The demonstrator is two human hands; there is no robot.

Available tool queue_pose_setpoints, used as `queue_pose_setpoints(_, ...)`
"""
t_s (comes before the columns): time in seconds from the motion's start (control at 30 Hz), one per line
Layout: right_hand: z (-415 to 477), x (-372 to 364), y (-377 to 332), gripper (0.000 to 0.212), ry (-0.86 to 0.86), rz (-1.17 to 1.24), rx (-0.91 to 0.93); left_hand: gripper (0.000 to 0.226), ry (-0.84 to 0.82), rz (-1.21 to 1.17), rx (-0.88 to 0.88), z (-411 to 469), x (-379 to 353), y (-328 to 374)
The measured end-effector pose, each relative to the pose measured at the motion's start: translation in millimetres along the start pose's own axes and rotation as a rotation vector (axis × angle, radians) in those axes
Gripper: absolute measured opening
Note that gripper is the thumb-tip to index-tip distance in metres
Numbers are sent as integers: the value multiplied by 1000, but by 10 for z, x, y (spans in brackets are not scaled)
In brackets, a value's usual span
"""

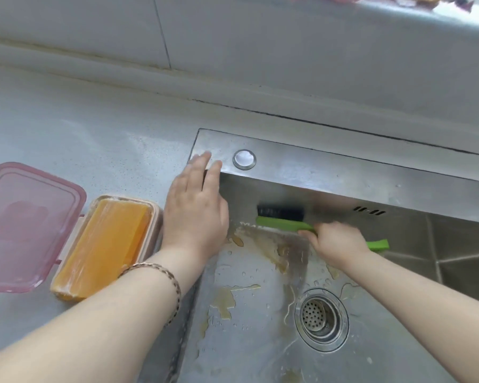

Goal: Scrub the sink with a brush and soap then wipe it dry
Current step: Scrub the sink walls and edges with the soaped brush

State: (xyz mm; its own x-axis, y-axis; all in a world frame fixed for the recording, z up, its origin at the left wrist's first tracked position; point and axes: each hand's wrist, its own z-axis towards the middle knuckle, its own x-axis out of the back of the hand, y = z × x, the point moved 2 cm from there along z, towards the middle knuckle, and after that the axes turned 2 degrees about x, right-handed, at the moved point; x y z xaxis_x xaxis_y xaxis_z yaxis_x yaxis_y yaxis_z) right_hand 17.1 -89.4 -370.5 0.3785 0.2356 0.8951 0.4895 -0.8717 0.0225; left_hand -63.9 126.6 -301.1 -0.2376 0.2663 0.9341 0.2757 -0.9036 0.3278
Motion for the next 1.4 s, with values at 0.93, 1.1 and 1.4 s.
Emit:
queue_pose_setpoints(0.93, -430, 230, 628, 46, 172, 145, -73, 51, -159, 151, -15, 397, -310, 86)
queue_pose_setpoints(1.1, -201, 288, 350, 44, 205, 188, 92, 50, -143, 140, -14, 399, -316, 80)
queue_pose_setpoints(1.4, -100, 173, 328, 47, 189, 144, 96, 51, -137, 161, -15, 390, -350, 75)
